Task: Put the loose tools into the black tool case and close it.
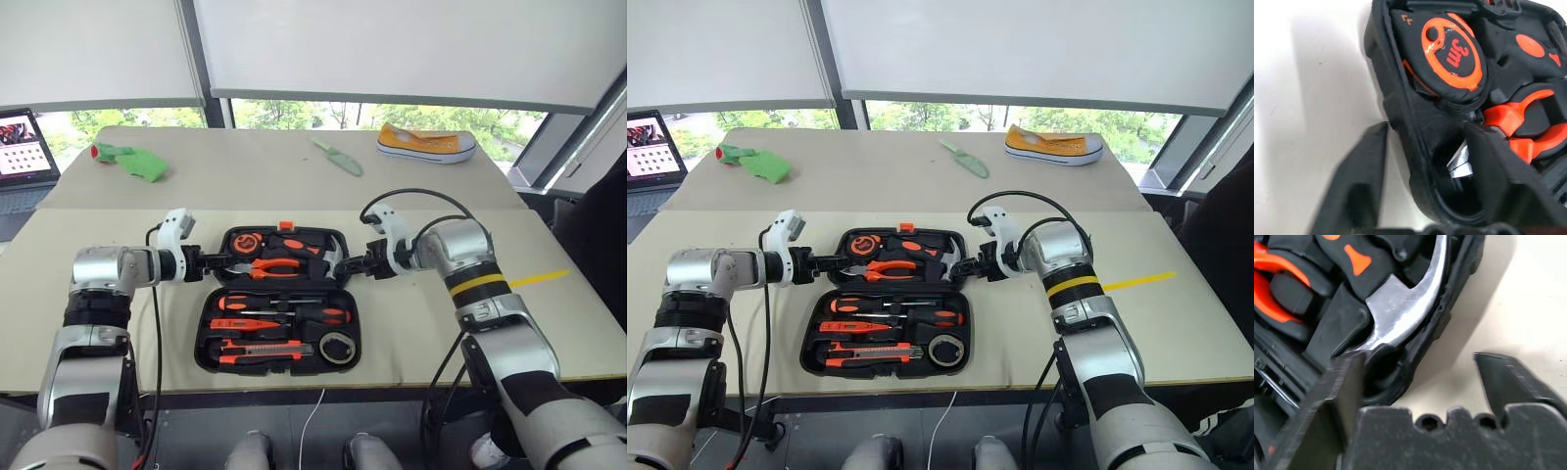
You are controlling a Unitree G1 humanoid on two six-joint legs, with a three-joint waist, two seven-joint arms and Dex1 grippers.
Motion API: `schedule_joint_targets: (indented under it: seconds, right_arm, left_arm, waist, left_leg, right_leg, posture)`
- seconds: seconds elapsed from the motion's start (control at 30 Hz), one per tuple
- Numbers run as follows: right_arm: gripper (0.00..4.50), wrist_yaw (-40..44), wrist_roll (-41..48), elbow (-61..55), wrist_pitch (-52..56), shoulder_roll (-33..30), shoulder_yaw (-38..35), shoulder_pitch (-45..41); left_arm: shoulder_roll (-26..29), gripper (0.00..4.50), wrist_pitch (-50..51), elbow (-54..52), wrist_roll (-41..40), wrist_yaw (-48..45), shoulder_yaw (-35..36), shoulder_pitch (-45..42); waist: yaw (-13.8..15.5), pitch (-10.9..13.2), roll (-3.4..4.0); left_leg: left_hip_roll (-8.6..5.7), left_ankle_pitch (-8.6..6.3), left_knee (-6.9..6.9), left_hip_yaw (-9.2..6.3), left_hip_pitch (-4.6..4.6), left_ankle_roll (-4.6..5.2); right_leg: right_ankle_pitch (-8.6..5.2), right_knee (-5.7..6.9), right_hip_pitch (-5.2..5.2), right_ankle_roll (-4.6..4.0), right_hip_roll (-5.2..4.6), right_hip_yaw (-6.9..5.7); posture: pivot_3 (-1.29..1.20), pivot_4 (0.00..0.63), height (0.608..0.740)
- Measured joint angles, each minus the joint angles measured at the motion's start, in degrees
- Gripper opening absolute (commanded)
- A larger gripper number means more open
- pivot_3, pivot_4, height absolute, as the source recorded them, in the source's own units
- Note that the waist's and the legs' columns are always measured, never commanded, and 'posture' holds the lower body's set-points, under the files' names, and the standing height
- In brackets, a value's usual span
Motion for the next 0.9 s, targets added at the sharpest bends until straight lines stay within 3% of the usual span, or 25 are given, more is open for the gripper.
schedule_joint_targets:
  seconds: [0.1, 0.27, 0.33, 0.43, 0.7, 0.9]
  right_arm:
    - [1.75, -1.49, 0.49, 2.51, 0.50, 1.06, -1.46, -1.19]
    - [0.09, -3.07, 1.26, 4.01, 0.56, 1.92, -4.21, -1.63]
    - [0.03, -4.54, 1.86, 3.58, 0.03, 2.47, -6.61, -0.83]
    - [0.03, -5.79, 2.20, -0.92, -11.76, 4.04, -8.85, 4.76]
    - [0.03, -0.42, -1.85, -18.16, -47.61, 0.36, -6.34, 20.19]
    - [0.03, -0.40, -12.79, -17.92, -82.84, -6.37, -1.70, 31.37]
  left_arm:
    - [-0.22, 0.12, -1.95, 0.36, 0.77, 0.81, 0.47, -0.19]
    - [-1.94, 0.00, -3.13, 0.74, 0.96, 2.47, 2.02, -0.06]
    - [-2.75, 0.00, -4.00, 0.65, 0.49, 2.90, 4.15, 0.91]
    - [-4.13, 0.00, -10.18, -0.71, -0.52, 3.10, 7.77, 3.99]
    - [-9.38, 0.00, -44.87, -11.70, -0.88, -3.01, 12.80, 19.06]
    - [-9.58, 0.00, -71.14, -14.24, 1.77, -9.48, 11.73, 29.15]
  waist:
    - [-0.01, 0.00, 0.00]
    - [0.23, -0.01, -0.01]
    - [0.22, -0.01, -0.01]
    - [0.14, -0.02, -0.03]
    - [0.36, 0.14, 0.00]
    - [0.28, 0.13, 0.00]
  left_leg:
    - [0.00, 0.00, 0.04, 0.00, 0.15, -0.01]
    - [-0.02, 0.10, 0.20, -0.02, 0.25, -0.02]
    - [-0.03, 0.19, 0.20, -0.01, 0.25, -0.03]
    - [-0.02, 0.28, 0.19, -0.03, 0.19, -0.05]
    - [-0.03, 0.22, 0.08, -0.01, -0.47, -0.06]
    - [-0.04, 0.12, 0.02, 0.06, -0.28, 0.05]
  right_leg:
    - [0.00, 0.03, 0.15, 0.00, -0.01, 0.00]
    - [0.08, 0.09, 0.30, 0.04, -0.07, -0.02]
    - [0.15, 0.08, 0.30, 0.04, -0.08, -0.01]
    - [0.20, 0.10, 0.22, 0.04, -0.07, -0.01]
    - [0.21, -0.15, -0.25, 0.08, -0.10, -0.05]
    - [0.25, -0.57, 0.08, 0.16, -0.13, -0.05]
  posture:
    - [0.00, 0.150, 0.740]
    - [0.00, 0.150, 0.740]
    - [0.00, 0.150, 0.740]
    - [0.00, 0.150, 0.740]
    - [0.00, 0.150, 0.740]
    - [0.00, 0.150, 0.740]
